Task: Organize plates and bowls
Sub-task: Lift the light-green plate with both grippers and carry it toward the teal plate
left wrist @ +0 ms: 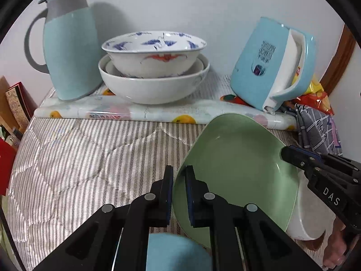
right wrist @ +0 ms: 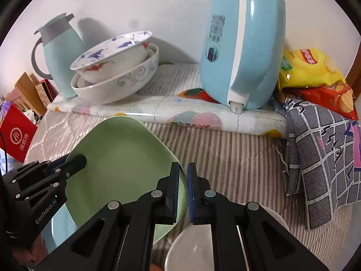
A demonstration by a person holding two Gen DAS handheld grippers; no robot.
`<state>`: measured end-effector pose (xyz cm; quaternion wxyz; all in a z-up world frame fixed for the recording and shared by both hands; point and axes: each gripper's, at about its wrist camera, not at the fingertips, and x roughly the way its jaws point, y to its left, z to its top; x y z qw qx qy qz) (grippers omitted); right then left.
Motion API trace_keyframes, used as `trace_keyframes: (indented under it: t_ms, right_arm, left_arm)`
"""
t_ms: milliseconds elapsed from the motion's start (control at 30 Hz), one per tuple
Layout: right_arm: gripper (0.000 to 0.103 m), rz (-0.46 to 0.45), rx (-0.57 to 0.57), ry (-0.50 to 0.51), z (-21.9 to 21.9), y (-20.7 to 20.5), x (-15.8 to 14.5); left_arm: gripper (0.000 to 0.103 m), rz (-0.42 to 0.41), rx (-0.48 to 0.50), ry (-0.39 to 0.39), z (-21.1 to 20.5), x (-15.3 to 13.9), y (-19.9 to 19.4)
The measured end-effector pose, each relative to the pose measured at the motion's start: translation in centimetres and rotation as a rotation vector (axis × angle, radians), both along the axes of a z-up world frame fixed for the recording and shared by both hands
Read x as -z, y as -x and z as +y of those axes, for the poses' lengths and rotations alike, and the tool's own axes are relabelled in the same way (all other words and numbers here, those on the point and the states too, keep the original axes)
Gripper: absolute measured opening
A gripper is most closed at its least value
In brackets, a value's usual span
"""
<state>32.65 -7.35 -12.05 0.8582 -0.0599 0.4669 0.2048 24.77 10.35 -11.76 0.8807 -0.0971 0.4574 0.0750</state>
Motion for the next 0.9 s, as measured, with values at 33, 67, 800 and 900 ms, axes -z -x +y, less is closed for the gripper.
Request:
trace_keyframes:
  t_ms: [33,67,800,900]
  right_arm:
    - [0.007,-0.006,0.001,-0.005,0.0,0.3,-0.5]
    - [0.007,-0.011,0.003,-0.008,0.1,0.6,-0.9]
    - [0.007,-0.059,-0.035,-0.04,1.9,9.4,-5.1]
    - [0.007,-0.056,-0.031,-0.037,1.9,10.5,-5.0]
  left_arm:
    - [0.011,-0.005,-0.001,0.0,0.0,-0.3,0.2]
    - [0.011,-0.011,-0.002,-0.002,0.0,-0.7,0.5]
    - [0.012,-0.057,-0.06,0.011,2.3,-4.4,9.7]
    - [0.012,-0.057,-0.056,0.011,2.4,-4.4,10.7]
